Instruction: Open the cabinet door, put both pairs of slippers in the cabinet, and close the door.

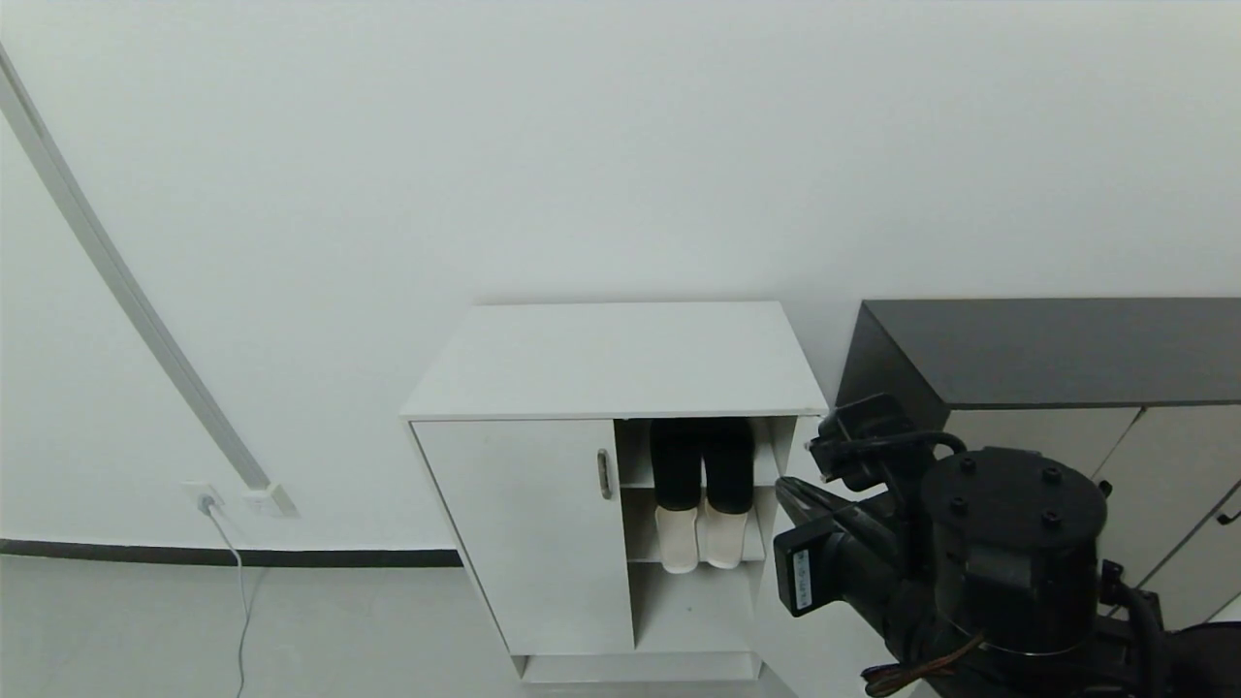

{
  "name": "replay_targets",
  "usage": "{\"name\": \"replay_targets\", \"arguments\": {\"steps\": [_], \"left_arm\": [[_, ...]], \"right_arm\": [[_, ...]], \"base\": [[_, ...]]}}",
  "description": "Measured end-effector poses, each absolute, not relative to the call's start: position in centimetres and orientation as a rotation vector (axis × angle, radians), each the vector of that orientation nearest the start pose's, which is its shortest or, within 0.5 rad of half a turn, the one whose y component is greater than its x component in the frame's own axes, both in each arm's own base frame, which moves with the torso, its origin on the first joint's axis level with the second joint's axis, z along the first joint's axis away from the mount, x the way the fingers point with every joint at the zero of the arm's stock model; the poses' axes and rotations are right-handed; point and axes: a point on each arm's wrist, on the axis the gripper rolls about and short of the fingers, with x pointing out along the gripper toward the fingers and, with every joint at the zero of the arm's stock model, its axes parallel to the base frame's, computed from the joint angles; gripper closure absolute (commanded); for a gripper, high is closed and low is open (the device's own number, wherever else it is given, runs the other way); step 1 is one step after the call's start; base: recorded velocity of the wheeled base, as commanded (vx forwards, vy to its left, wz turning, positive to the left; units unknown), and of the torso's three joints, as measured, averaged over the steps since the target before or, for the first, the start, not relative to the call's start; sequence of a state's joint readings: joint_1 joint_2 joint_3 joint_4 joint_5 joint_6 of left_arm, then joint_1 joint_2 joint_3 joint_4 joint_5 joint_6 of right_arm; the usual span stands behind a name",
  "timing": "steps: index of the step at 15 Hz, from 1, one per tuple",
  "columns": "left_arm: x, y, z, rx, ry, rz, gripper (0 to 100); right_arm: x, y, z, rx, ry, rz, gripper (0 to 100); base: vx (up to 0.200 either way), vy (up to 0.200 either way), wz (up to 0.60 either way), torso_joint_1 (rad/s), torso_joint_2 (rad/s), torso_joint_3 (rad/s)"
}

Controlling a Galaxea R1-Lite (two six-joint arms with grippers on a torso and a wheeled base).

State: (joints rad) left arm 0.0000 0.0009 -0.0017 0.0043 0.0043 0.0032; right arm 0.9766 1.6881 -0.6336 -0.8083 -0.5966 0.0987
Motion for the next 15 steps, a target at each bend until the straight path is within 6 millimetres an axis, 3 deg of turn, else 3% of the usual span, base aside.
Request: {"name": "replay_targets", "arguments": {"steps": [5,8,15], "left_arm": [[-2.28,0.01,7.54,0.003,0.004,0.005,100],[-2.29,0.01,7.55,0.003,0.003,0.003,100],[-2.29,0.02,7.56,0.002,0.003,0.006,100]], "right_arm": [[16.95,22.64,15.82,-0.082,0.197,0.365,100],[16.86,22.64,15.72,-0.088,0.199,0.372,100],[17.07,22.49,15.68,-0.092,0.200,0.365,100]], "base": [[0.000,0.000,-0.60,0.006,0.00,0.000],[0.000,0.000,0.00,0.000,0.00,0.000],[-0.171,0.000,0.00,0.002,0.00,0.001]]}}
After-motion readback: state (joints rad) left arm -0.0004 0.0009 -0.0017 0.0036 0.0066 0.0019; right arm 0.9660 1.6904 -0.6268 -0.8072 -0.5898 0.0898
